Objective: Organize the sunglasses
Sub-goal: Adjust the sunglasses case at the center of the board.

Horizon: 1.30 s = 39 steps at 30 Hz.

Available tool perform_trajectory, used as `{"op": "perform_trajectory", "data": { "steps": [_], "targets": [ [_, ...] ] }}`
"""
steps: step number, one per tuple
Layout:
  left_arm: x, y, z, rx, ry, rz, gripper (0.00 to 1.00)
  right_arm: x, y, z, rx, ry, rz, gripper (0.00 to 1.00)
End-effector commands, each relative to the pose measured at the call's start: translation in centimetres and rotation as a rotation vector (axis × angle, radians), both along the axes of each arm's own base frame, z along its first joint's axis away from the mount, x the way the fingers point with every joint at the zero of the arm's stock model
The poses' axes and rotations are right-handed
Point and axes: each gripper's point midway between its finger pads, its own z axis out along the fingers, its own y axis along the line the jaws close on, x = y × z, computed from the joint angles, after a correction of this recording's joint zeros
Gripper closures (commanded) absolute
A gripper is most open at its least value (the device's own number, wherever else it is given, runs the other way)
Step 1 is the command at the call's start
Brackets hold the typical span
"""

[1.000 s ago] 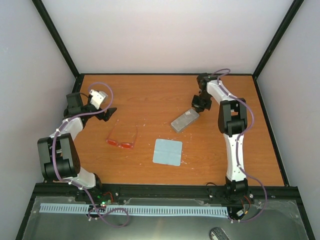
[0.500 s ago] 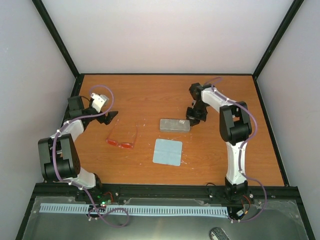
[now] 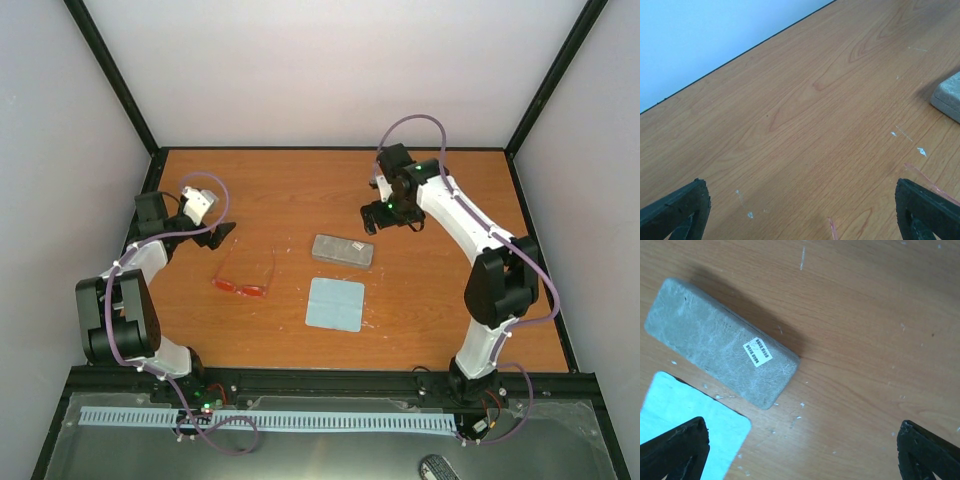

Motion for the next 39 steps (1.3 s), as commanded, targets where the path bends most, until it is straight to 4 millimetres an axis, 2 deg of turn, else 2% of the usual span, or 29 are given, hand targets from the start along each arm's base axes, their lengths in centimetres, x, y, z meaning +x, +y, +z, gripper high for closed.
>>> {"op": "perform_trajectory", "data": {
  "steps": [1, 7, 12, 15, 18, 27, 36, 39],
  "targets": [
    [0.0, -0.1, 0.8, 0.054, -0.068, -0.029, 0.01, 0.2, 0.4, -2.9, -0.077, -0.036, 0.241, 0.0],
    [-0.4, 0.0, 0.1, 0.076, -0.06, -0.03, 0.0, 0.4, 2.9, -5.1, -0.15, -0.114, 0.471, 0.01],
    [-0.3, 0.2, 0.0, 0.091, -0.06, -0.022, 0.01, 1.1, 5.1, -4.9, -0.081, -0.194, 0.612, 0.0],
    [-0.3, 0.3, -0.2, 0.097, -0.059, -0.018, 0.01, 0.7, 5.5, -5.7, -0.077, -0.166, 0.688, 0.0],
    [-0.2, 0.3, -0.4, 0.092, -0.053, -0.017, 0.0, 0.7, 6.0, -6.4, -0.057, -0.15, 0.704, 0.0],
    [0.1, 0.2, -0.6, 0.086, -0.053, -0.02, 0.01, -1.4, 8.2, -9.4, -0.065, -0.073, 0.776, 0.0],
    [0.0, 0.2, -0.5, 0.076, -0.053, -0.021, 0.0, -0.9, 8.0, -11.7, -0.13, -0.051, 0.758, 0.0],
    [0.0, 0.2, -0.7, 0.072, -0.047, -0.02, 0.01, -0.7, 7.9, -12.3, -0.14, -0.045, 0.748, 0.03]
  ]
}}
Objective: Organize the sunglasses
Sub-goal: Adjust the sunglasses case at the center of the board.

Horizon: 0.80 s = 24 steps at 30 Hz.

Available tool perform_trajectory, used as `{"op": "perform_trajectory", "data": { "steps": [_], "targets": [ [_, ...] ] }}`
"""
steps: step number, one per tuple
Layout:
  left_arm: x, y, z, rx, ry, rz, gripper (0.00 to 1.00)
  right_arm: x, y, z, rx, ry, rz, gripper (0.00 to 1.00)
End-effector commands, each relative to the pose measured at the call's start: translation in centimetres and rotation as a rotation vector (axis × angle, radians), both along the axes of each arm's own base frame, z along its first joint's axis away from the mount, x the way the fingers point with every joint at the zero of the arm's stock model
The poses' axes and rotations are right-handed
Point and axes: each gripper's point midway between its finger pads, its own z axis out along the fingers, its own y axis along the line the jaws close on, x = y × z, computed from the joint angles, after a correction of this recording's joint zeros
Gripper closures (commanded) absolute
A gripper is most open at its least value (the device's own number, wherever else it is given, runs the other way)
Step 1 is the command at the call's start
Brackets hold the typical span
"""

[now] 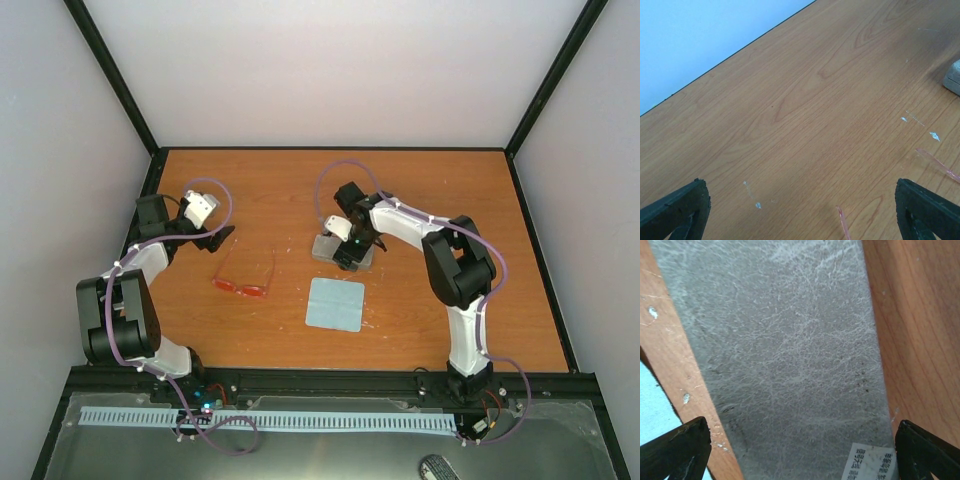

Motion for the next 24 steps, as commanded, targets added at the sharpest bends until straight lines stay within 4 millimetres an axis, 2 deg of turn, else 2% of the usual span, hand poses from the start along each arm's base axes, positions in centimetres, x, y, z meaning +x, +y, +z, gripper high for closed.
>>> {"op": "perform_trajectory", "data": {
  "steps": [1, 6, 10, 13, 17, 21, 24],
  "targets": [
    [0.1, -0.4, 0.2, -0.001, -0.02, -0.023, 0.0, 0.9, 0.1, -0.7, -0.021, -0.023, -0.019, 0.04],
    [0.2, -0.4, 0.3, -0.001, -0.021, -0.022, 0.0, 1.3, 0.3, -0.5, -0.022, -0.026, -0.033, 0.25],
    [0.2, -0.4, 0.3, -0.003, -0.022, -0.024, 0.01, 1.7, 0.2, 0.4, -0.019, -0.042, -0.044, 0.26],
    [0.2, -0.5, 0.3, -0.007, -0.024, -0.028, 0.0, 1.5, 0.0, 0.4, -0.027, -0.04, -0.045, 0.32],
    [0.0, -0.7, 0.6, -0.014, -0.029, -0.042, 0.0, 1.3, 0.3, 0.8, -0.015, -0.019, -0.064, 0.36],
    [-0.1, -1.5, 2.0, -0.065, -0.031, -0.077, 0.01, 1.1, 1.4, 1.7, 0.04, 0.034, -0.115, 0.54],
    [-0.3, -3.0, 3.4, -0.117, -0.02, -0.12, 0.01, 0.7, 3.3, 2.5, 0.133, 0.112, -0.175, 0.53]
  ]
}}
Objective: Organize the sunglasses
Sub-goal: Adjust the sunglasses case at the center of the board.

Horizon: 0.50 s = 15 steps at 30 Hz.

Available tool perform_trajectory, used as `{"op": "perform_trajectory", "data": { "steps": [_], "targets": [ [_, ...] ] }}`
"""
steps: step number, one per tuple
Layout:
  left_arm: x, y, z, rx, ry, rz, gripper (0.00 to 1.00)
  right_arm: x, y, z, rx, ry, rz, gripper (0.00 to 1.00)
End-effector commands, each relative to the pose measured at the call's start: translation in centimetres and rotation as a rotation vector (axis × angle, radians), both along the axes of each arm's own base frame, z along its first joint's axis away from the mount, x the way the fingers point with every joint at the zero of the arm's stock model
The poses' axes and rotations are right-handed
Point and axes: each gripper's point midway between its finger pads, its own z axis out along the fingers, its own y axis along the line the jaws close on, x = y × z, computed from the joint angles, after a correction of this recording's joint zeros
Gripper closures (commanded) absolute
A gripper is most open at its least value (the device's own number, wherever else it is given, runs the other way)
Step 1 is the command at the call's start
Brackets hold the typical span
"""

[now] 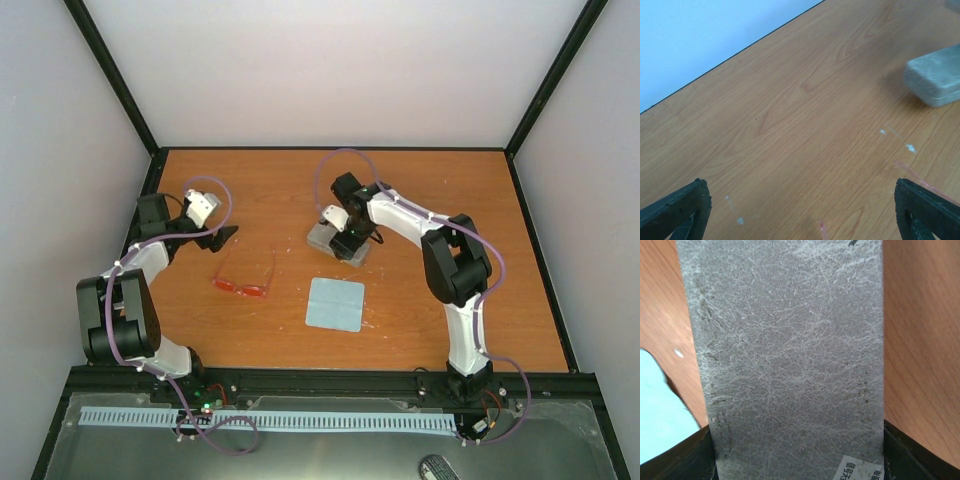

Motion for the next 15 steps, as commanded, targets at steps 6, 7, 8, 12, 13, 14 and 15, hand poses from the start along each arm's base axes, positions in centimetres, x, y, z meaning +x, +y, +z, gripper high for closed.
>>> {"op": "perform_trajectory", "data": {
  "steps": [6, 7, 8, 12, 13, 14, 15],
  "targets": [
    [-1.1, -5.8, 3.6, -0.1, -0.014, -0.153, 0.01, 0.9, 1.8, -1.5, 0.038, 0.104, -0.231, 0.64],
    [-1.2, -6.0, 3.5, -0.105, -0.009, -0.156, 0.01, 1.3, 1.3, -1.9, -0.003, 0.082, -0.246, 0.65],
    [-1.3, -6.2, 3.5, -0.109, -0.006, -0.159, 0.01, 1.8, 0.8, -2.2, -0.032, 0.06, -0.254, 0.65],
    [-1.3, -6.3, 3.1, -0.104, 0.003, -0.153, 0.01, 3.5, -0.4, -2.4, -0.116, -0.013, -0.282, 0.62],
    [-1.3, -6.2, 3.0, -0.096, 0.0, -0.15, 0.01, 3.5, -0.5, -2.4, -0.133, -0.012, -0.281, 0.57],
    [-1.3, -6.1, 2.9, -0.089, -0.002, -0.148, 0.01, 3.6, -0.5, -2.5, -0.135, -0.01, -0.28, 0.5],
    [-1.2, -6.1, 2.8, -0.082, -0.006, -0.147, 0.01, 3.5, -0.4, -2.5, -0.132, -0.003, -0.278, 0.42]
  ]
}}
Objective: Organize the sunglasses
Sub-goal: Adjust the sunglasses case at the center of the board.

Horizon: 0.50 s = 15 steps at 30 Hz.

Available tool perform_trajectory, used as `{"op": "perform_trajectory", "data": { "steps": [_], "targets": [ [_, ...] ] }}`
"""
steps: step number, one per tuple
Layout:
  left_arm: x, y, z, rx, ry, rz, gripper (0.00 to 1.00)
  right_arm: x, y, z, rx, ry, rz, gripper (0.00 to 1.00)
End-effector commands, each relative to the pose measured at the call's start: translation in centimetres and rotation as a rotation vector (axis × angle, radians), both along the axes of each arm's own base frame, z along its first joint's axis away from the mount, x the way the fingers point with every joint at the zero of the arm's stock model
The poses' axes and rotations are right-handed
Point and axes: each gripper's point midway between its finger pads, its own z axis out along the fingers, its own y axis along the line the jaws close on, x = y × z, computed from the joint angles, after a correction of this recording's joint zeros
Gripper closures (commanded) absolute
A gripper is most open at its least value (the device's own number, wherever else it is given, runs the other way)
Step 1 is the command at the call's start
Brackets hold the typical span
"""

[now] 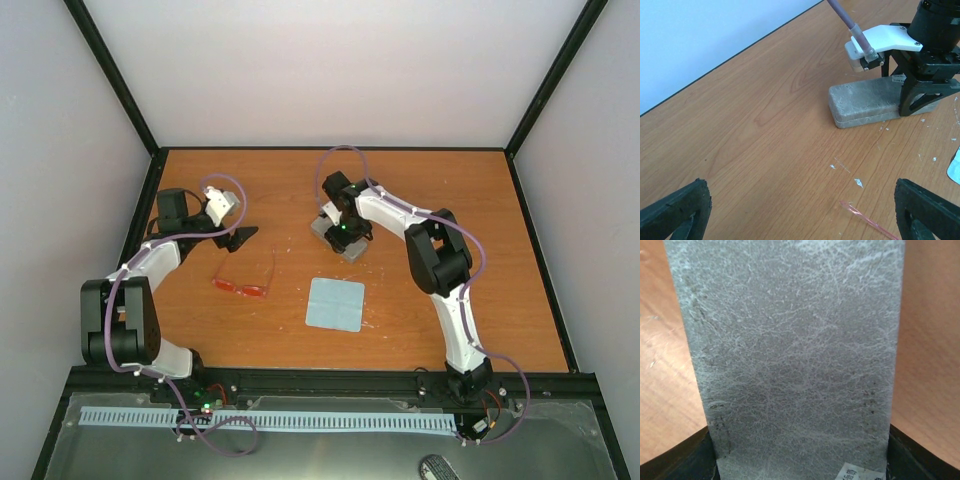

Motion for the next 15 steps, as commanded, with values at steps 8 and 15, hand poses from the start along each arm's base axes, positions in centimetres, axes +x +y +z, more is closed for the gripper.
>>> {"op": "perform_trajectory", "data": {
  "steps": [8, 15],
  "targets": [
    [0.1, 0.1, 0.6, 0.014, -0.035, 0.0, 0.01, 0.7, 0.0, 0.6, -0.014, -0.019, -0.035, 0.21],
    [0.0, 0.1, 0.3, 0.017, -0.032, 0.001, 0.01, 0.8, 0.6, 0.9, 0.014, -0.014, -0.026, 0.21]
  ]
}}
